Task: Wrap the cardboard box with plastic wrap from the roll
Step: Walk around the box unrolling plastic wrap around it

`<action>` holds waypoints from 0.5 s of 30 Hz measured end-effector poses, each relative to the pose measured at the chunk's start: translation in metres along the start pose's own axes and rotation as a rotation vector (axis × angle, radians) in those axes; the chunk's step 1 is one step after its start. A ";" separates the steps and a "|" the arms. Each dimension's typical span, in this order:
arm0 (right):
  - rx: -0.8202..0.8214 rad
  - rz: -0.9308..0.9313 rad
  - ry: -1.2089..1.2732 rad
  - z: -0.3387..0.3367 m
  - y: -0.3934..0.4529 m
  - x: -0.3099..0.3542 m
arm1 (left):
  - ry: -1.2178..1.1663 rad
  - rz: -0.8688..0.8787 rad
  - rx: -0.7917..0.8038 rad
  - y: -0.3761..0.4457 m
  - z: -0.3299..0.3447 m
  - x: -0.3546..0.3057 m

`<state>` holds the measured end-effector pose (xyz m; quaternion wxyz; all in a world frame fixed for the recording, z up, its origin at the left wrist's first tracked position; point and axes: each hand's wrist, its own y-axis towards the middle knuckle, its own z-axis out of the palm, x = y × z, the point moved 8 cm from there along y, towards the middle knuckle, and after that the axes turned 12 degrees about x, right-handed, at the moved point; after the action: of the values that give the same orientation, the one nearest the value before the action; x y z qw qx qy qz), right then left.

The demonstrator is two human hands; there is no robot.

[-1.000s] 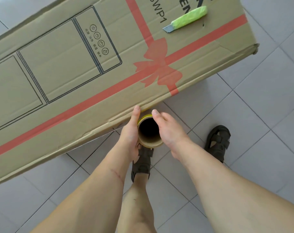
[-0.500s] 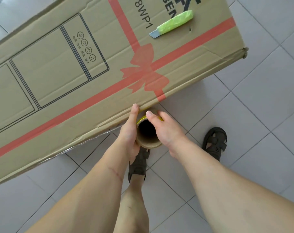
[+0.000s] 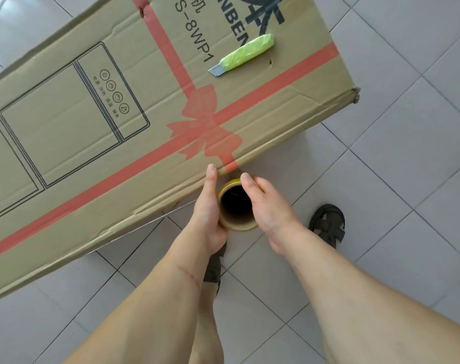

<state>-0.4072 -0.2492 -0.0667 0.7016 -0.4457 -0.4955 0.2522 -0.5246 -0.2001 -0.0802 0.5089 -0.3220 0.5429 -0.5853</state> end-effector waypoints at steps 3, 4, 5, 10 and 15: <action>-0.043 -0.018 -0.043 -0.015 -0.001 0.006 | -0.023 -0.027 0.089 0.005 0.020 0.001; -0.055 -0.041 -0.075 -0.020 -0.002 0.012 | -0.042 -0.043 0.116 0.007 0.025 0.004; -0.064 -0.063 -0.106 -0.023 -0.001 0.017 | -0.043 -0.049 0.128 0.007 0.029 0.006; -0.057 -0.038 -0.039 -0.036 0.002 0.020 | 0.063 0.026 -0.050 0.010 0.025 -0.003; -0.033 -0.006 -0.034 -0.047 0.001 0.015 | 0.021 0.004 0.072 0.009 0.052 -0.011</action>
<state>-0.3580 -0.2544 -0.0654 0.6862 -0.4514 -0.5129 0.2496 -0.4711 -0.2046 -0.0766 0.5158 -0.2961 0.5273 -0.6068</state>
